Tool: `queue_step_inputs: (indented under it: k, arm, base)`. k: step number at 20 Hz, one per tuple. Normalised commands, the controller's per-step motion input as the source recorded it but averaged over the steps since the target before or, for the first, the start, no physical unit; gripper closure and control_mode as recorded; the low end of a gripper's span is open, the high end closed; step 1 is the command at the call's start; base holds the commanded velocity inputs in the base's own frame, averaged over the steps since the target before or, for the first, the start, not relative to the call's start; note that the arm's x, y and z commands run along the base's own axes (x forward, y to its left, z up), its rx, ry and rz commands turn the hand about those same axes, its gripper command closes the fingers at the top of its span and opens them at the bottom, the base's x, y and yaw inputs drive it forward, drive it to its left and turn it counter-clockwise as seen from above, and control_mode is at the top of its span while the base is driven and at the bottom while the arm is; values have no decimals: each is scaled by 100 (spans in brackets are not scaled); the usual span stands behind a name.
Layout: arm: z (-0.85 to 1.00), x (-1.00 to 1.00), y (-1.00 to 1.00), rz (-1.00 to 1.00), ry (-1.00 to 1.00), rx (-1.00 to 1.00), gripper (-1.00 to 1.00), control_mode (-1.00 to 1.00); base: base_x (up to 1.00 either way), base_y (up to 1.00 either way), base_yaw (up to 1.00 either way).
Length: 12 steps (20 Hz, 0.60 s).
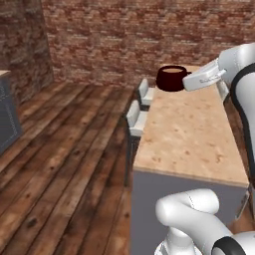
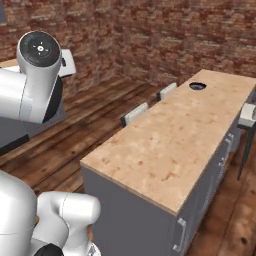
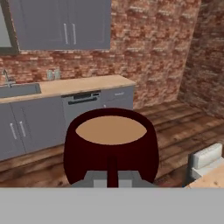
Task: Pick the cup of tea, navigate to the dining table, and place it on the saucer.
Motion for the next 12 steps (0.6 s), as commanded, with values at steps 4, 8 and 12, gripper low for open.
queue_step_inputs:
  k: [4, 8, 12]
  arm:
    - [0, 0, 0, 0, 0, 0, 100, 100]
    - [0, 0, 0, 0, 0, 0, 100, 100]
    - [0, 0, 0, 0, 0, 0, 100, 100]
  base:
    - [16, 96, -18]
    - [12, 87, -23]
    - [8, 75, -26]
